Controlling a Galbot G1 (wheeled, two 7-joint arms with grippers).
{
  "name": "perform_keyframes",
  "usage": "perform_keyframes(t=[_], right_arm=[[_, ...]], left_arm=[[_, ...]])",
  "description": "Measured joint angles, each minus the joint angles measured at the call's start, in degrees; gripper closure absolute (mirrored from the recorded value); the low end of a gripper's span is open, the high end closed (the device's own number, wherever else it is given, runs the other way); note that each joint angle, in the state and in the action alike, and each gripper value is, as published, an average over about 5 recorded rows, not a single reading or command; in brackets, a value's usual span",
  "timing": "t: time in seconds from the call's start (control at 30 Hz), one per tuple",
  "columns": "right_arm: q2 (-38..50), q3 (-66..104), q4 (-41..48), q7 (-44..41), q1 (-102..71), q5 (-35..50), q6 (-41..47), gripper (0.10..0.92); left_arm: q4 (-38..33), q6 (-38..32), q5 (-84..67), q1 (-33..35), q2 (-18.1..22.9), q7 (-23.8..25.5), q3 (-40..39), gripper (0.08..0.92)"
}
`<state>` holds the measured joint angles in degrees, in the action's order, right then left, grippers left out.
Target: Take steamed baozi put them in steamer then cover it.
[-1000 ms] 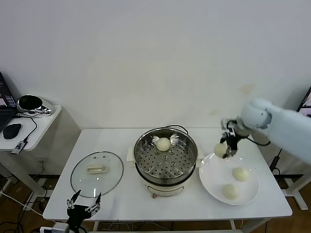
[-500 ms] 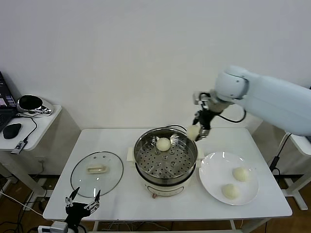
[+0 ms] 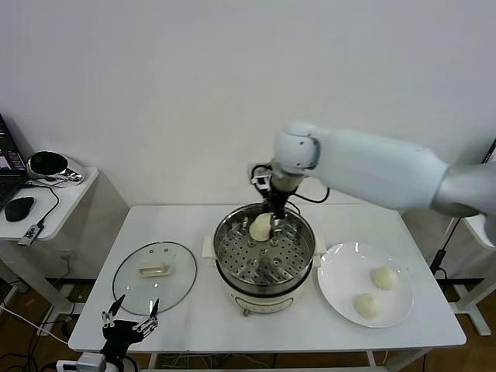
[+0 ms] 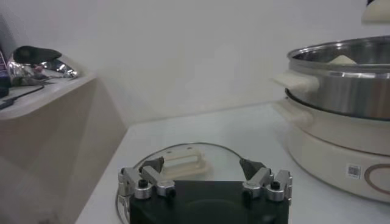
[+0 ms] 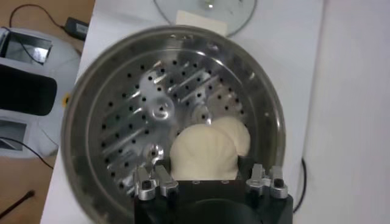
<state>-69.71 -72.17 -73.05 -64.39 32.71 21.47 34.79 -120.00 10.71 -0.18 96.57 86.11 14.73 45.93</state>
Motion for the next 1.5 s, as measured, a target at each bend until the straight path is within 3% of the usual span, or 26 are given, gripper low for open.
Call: perform_keyframes(t=[0.63,0.93,1.2,1.5], right_arm=[[-9.71,-0.05,6.98,1.49,-6.3,-1.38,0.22,0.364],[-10.14,0.14,7.18,1.68,-6.98,-1.73,0.28,0.218],[-6.18,2.59,3.82,0.92,-4.82,-1.77,-0.05,0.203],[7.33,6.04,-4.38,-2.02,0.55,-3.07,-2.42,0.203]], left_arm=[[0.01,0.16,-1.2,-0.57,0.27,0.04,-0.13,0.177],[-0.37,0.21,-1.33,-0.42,0.43,0.08,-0.08,0.177],[-0.76,0.22,-1.24,-0.09,0.69,0.07,-0.17,0.177],[-1.3,0.43,-1.27,0.0,0.54,0.2,-0.45,0.177]])
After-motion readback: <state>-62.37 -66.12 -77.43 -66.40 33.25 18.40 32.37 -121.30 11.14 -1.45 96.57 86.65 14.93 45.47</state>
